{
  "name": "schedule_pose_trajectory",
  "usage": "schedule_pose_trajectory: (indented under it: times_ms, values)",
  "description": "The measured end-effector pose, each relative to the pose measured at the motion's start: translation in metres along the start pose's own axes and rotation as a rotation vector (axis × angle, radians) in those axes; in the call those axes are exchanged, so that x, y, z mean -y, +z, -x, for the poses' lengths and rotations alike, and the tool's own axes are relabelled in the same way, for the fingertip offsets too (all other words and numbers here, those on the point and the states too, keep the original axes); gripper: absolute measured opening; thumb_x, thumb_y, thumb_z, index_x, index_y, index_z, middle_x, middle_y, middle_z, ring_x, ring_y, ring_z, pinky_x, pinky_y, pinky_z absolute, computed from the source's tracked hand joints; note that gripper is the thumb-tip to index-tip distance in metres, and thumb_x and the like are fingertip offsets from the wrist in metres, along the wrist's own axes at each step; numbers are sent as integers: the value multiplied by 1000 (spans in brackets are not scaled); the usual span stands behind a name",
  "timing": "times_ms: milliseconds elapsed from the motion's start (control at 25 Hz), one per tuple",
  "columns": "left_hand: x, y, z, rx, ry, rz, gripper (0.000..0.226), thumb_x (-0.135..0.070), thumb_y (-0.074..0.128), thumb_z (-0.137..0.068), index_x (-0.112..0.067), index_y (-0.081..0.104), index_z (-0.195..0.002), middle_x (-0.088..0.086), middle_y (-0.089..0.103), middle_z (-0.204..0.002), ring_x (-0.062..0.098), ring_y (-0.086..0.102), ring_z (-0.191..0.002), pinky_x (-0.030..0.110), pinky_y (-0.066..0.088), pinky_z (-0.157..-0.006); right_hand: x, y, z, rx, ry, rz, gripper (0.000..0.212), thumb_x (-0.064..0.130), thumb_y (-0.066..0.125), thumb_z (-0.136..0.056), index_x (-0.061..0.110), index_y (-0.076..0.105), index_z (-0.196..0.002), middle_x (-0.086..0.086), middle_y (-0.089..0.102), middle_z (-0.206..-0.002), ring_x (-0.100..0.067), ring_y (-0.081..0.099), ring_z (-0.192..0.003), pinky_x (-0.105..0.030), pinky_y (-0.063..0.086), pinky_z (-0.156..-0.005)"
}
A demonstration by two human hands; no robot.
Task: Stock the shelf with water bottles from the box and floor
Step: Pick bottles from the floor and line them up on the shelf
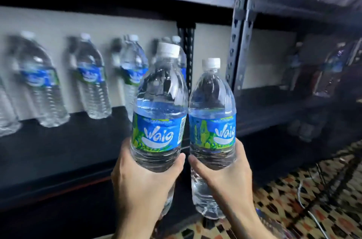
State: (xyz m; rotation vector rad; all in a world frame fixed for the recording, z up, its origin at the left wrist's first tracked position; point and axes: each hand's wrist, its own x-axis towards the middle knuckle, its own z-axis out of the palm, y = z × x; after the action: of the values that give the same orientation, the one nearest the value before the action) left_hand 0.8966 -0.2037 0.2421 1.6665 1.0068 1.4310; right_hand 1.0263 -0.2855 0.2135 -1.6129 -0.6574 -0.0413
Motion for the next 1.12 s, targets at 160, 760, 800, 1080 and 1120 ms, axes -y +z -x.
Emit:
schedule_pose_trajectory:
  times_ms: [160,760,800,1080,1120]
  values:
    - [-12,-43,-37,-142,-15,-14,66,-36,96,-45,-29,52,-94,-22,52,-74,13,55,-80,27,40,-72,56,59,4,119,-71,-156,80,48,94,-45,38,57,-115,33,68,-100,14,65,-90,-20,53,-81]
    - [29,-117,-162,-433,-47,-60,80,-41,94,-50,-12,55,-114,11,69,-110,33,64,-107,41,50,-89,117,239,-19,295,-112,-223,90,63,85,-45,30,51,-122,13,68,-111,-4,64,-106,-32,51,-95]
    - [34,-118,-169,-443,-56,-69,81,-43,94,-49,-12,55,-112,12,69,-107,33,64,-105,41,52,-88,116,247,-22,306,-105,-228,89,59,87,-47,28,51,-122,14,68,-109,0,63,-104,-26,50,-92]
    - [62,-127,-220,-474,-40,-107,80,-45,93,-48,-12,56,-111,13,69,-106,35,64,-103,41,53,-86,117,317,-59,248,-113,-271,70,37,92,-59,33,45,-110,22,55,-96,4,53,-84,-20,41,-85]
    - [65,-130,-224,-475,-33,-110,81,-45,93,-48,-11,56,-111,13,69,-107,35,64,-103,41,52,-86,117,325,-64,233,-122,-273,71,35,93,-61,32,44,-112,20,52,-98,1,51,-90,-18,37,-88]
